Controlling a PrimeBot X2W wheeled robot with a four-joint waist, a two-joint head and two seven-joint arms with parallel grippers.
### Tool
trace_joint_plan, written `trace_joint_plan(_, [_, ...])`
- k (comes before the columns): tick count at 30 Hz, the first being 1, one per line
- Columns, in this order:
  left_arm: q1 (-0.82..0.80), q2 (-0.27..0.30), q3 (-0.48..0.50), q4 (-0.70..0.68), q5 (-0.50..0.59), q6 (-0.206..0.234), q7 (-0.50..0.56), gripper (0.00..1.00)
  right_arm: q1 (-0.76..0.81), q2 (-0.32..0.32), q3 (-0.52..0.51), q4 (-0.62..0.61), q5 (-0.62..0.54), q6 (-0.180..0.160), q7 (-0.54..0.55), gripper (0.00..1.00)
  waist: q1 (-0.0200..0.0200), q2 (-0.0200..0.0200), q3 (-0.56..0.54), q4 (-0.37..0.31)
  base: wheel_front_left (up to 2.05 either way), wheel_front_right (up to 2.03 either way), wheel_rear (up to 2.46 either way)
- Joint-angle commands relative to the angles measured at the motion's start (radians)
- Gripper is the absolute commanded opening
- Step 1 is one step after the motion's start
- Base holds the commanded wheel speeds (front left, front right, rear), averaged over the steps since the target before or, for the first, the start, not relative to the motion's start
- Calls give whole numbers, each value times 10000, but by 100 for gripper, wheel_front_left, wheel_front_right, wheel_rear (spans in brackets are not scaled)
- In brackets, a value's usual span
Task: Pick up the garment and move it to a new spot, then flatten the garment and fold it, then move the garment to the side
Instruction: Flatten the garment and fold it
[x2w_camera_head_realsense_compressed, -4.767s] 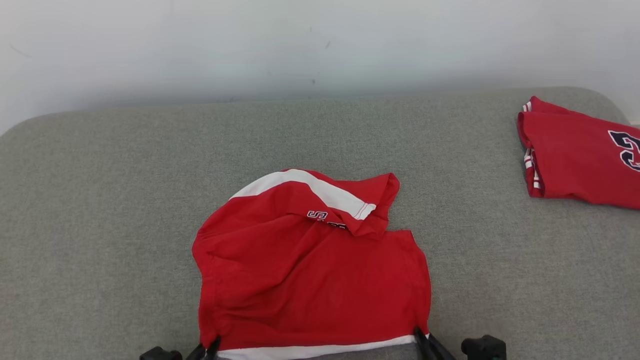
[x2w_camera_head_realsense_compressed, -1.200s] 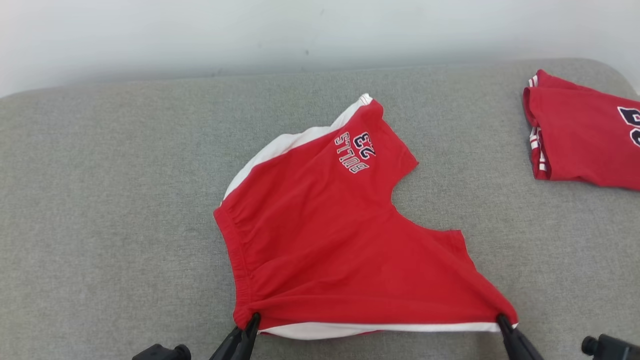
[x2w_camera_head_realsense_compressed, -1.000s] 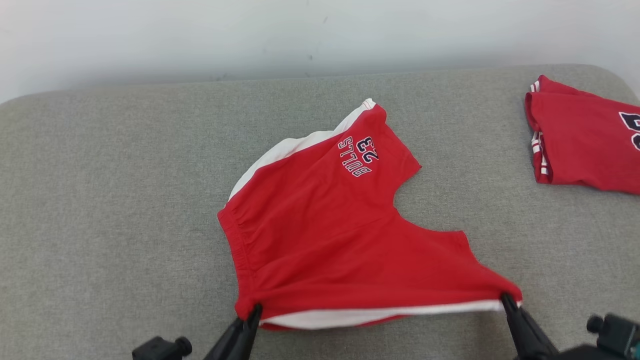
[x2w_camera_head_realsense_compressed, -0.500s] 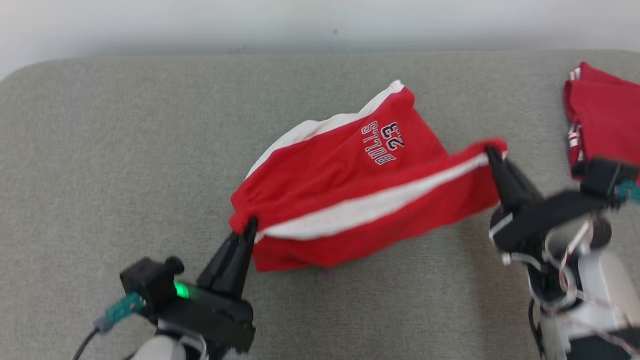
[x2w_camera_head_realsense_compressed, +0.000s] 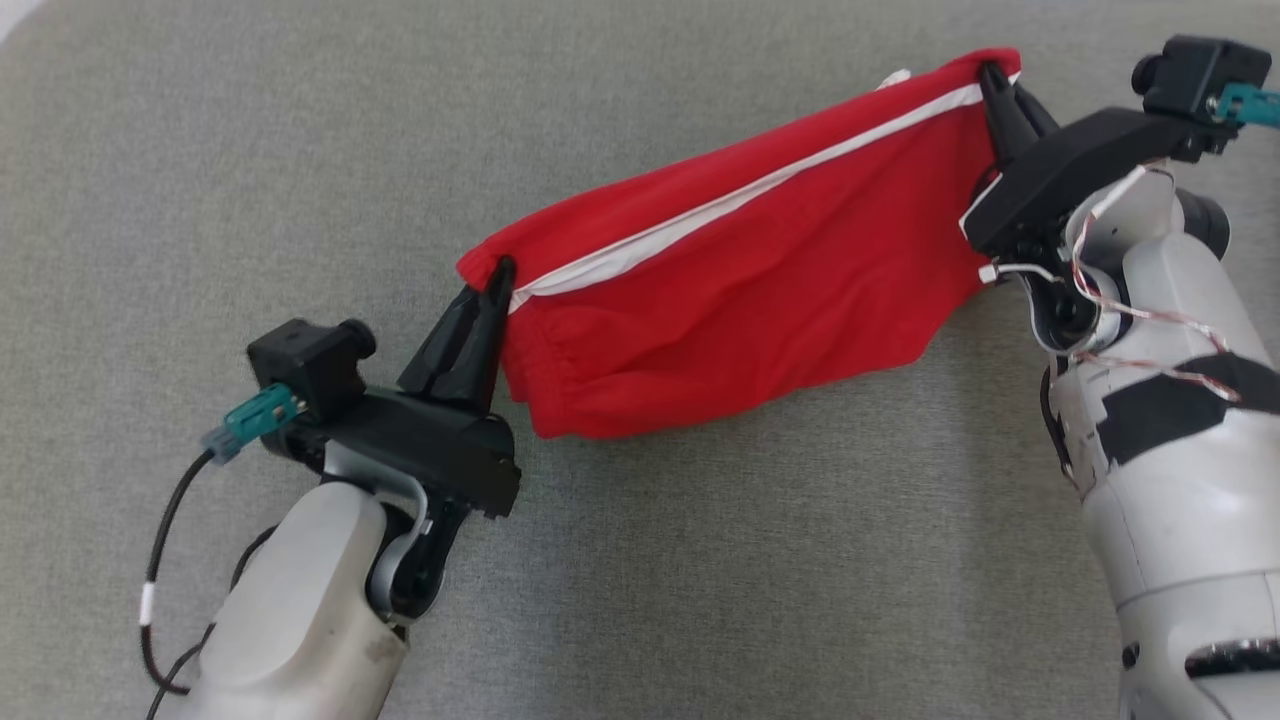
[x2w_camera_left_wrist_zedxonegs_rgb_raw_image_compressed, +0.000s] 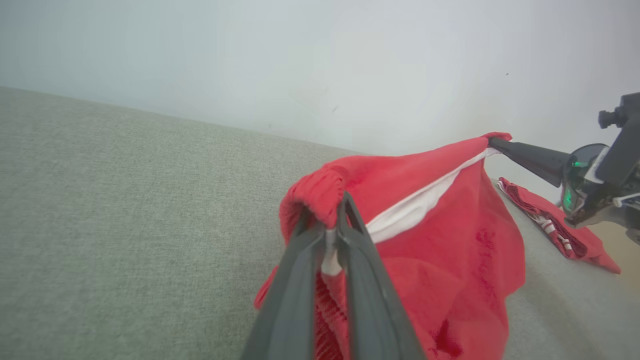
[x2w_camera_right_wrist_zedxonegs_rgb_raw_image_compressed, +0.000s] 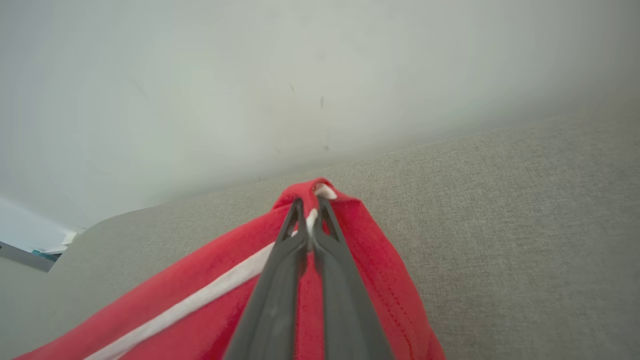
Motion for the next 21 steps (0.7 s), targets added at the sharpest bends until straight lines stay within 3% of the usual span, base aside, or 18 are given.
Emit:
trace_joint_plan(1, [-204,-78,-60,136,-53,28,0,0,-239,-30,-36,318,-107,3,-167,0,-3,-2,389,270,0,0,0])
trace_joint_plan(3, [-453,-108,-196,377,-79,25,0,0,-669,-11,-59,1023,-223,3,-426,0,-3,-2,472,312,0,0,0])
trace_joint_plan(4, [-536,-123,-222,458,-93,24,0,44,-829,16,-47,1325,-254,3,-548,11,-3,-2,488,324,0,0,0])
trace_joint_plan(5, [-592,-107,-296,548,-22,23,2,87,-968,40,27,1587,-315,3,-651,36,-3,-2,497,326,0,0,0])
trace_joint_plan(6, [-637,-102,-335,592,67,22,2,100,-1064,61,94,1810,-300,3,-765,95,-3,-2,492,321,0,0,0])
trace_joint_plan(7, [-638,-117,-334,609,102,21,2,100,-1121,68,161,2007,-230,3,-868,100,-3,-2,461,302,0,0,0])
trace_joint_plan(14, [174,47,155,279,431,19,2,100,-747,-413,1182,2597,228,3,-1447,100,-3,-2,-112,224,0,0,0])
trace_joint_plan(21, [1481,183,1687,-1152,1594,202,2,100,77,-1234,2299,2580,507,3,-1646,100,-3,-2,-409,432,0,0,0])
